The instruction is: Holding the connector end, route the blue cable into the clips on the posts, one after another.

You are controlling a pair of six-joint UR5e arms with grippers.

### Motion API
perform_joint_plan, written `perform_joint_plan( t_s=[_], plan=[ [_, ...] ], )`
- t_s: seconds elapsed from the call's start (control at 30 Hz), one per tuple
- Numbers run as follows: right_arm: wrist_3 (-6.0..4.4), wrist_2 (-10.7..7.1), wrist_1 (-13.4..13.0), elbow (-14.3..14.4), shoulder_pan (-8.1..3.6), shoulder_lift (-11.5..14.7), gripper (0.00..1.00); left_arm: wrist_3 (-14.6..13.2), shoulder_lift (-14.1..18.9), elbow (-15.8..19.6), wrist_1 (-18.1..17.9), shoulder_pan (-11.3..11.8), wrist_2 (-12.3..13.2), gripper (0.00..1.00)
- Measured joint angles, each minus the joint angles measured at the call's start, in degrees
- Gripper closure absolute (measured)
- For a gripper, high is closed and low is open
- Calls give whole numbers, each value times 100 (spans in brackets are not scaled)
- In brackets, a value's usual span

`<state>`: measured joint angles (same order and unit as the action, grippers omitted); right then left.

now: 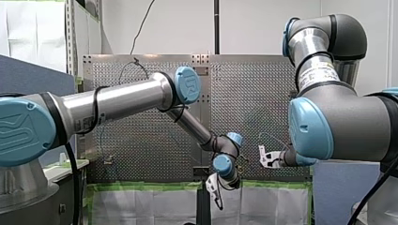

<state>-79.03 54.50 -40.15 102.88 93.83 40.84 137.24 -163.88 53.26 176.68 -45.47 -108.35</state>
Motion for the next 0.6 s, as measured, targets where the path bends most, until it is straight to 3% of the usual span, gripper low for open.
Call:
perform_joint_plan(
  t_s=[0.3, 0.33, 0.37, 0.4, 0.43, 0.47, 0.6],
  plan=[
    [-6, -8, -2, 0, 16, 0, 100, -107, 2, -2, -1, 9, -76, 3],
    [-6, -9, -3, 0, 17, 0, 100, -132, 2, -2, -1, -3, -76, 7],
    [-7, -9, -3, 0, 19, 0, 100, -150, 2, -2, -1, -12, -76, 18],
    [-8, -9, -3, 0, 22, -1, 100, -173, 2, -5, -1, -21, -73, 18],
    [-8, -9, -2, 0, 23, -1, 100, -213, 2, -5, -1, -33, -68, 36],
    [-8, -9, -2, 0, 24, -1, 100, -249, 2, -5, -1, -41, -66, 44],
    [-9, -12, -3, 0, 27, -1, 100, -440, 2, -3, -3, -65, -42, 46]
  ],
)
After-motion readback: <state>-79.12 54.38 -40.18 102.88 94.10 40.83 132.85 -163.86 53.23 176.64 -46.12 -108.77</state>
